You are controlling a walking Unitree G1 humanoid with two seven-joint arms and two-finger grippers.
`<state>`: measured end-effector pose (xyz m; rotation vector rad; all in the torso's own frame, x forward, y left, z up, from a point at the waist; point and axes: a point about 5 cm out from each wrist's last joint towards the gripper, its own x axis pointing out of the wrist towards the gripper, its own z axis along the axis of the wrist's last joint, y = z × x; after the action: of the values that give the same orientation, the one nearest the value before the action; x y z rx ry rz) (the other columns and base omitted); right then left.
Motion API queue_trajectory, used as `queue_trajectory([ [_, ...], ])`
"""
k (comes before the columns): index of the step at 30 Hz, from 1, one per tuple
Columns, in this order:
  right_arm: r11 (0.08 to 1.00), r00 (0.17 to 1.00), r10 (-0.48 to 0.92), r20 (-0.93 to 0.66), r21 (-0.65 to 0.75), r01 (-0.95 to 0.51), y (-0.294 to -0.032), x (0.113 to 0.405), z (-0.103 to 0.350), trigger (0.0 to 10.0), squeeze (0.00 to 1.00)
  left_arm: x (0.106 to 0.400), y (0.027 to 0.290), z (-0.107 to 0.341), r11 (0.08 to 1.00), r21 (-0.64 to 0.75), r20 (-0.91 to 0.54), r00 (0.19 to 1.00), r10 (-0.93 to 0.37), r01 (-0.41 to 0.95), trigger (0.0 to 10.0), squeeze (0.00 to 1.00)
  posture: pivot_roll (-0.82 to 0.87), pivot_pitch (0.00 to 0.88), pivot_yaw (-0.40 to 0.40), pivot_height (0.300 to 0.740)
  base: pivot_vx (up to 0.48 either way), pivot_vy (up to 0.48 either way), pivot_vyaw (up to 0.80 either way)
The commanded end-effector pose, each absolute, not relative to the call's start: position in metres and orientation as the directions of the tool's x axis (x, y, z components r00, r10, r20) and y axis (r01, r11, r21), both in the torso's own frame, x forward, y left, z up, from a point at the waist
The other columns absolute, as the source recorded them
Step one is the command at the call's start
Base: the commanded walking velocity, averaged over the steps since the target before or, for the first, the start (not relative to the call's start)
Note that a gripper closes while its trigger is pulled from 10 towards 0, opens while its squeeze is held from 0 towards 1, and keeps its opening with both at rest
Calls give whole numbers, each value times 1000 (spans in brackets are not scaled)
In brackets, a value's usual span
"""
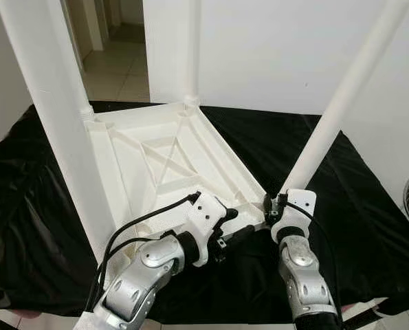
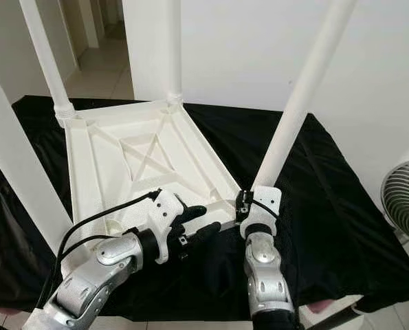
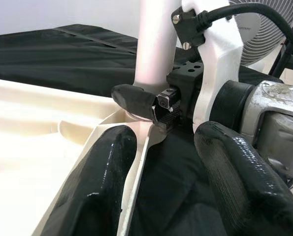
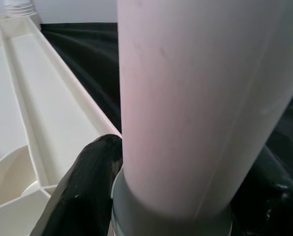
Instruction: Building children table
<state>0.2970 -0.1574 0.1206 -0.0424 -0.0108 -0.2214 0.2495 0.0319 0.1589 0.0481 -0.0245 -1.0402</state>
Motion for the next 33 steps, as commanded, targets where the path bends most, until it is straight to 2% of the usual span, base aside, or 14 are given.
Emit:
queue_trajectory([
  [1, 957, 955, -289, -65, -17, 288, -165, 290, 106, 0, 0, 249, 29, 158, 474, 54, -5, 475, -880, 879, 10000, 0, -75, 27, -36, 740, 0, 0, 0],
  [6, 959, 956, -283, -73, -22, 282, -163, 290, 108, 0, 0, 253, 29, 159, 473, 57, -4, 474, -880, 879, 10000, 0, -78, 19, -22, 740, 0, 0, 0],
  [7, 964, 962, -265, -69, -23, 264, -160, 291, 111, 10000, 0, 255, 29, 159, 474, 58, -2, 475, -880, 879, 10000, 0, -77, 14, -15, 740, 0, 0, 0],
  [10, 968, 966, -251, -62, -23, 250, -159, 292, 112, 10000, 0, 255, 28, 159, 473, 58, -2, 474, -880, 879, 10000, 0, -75, 16, -14, 740, 0, 0, 0],
  [11, 984, 984, -178, -32, -7, 177, -156, 295, 117, 10000, 20, 256, 28, 159, 471, 62, -4, 472, -881, 880, 10000, 0, -71, 23, -13, 740, 0, 0, 0],
  [13, 987, 987, -160, -25, -3, 160, -155, 295, 118, 10000, 20, 257, 28, 159, 471, 63, -4, 472, -882, 880, 10000, 0, -71, 23, -13, 740, 0, 0, 0],
  [14, 992, 992, -124, 7, -3, 124, -159, 295, 123, 10000, 1000, 256, 30, 158, 471, 65, -8, 473, -881, 880, 10000, 0, -68, 31, -12, 740, 0, 0, 0],
  [17, 996, 994, -81, 77, -40, 84, -176, 295, 130, 10000, 1000, 255, 33, 156, 472, 64, -18, 474, -880, 879, 10000, 0, -62, 31, -11, 740, 0, 0, 0],
  [20, 997, 998, -27, 53, -71, 31, -190, 293, 127, 10000, 1000, 254, 35, 154, 474, 60, -24, 476, -879, 878, 10000, 0, -56, 26, -11, 740, 0, 0, 0],
  [26, 991, 996, 88, 31, -100, -84, -195, 292, 125, 10000, 1000, 253, 36, 154, 474, 57, -27, 476, -879, 879, 10000, 0, -56, 18, -14, 740, 0, 0, 0],
  [27, 974, 980, 199, 14, -109, -196, -194, 289, 125, 10000, 0, 251, 38, 152, 471, 58, -32, 474, -880, 880, 10000, 0, -58, 17, -14, 740, 0, 0, 0],
  [28, 974, 980, 199, 14, -109, -196, -194, 289, 125, 10000, 0, 251, 38, 152, 471, 58, -32, 474, -880, 880, 10000, 0, -58, 17, -14, 740, 0, 0, 0],
  [30, 914, 919, 393, -18, -107, -392, -197, 284, 127, 10000, 0, 249, 40, 150, 464, 64, -44, 467, -883, 884, 10000, 0, -57, 18, -9, 740, 0, 0, 0],
  [33, 853, 862, 503, -65, -126, -507, -203, 286, 125, 10000, 0, 248, 41, 149, 457, 70, -51, 461, -886, 887, 10000, 0, -51, 12, -14, 740, 0, 0, 0],
])
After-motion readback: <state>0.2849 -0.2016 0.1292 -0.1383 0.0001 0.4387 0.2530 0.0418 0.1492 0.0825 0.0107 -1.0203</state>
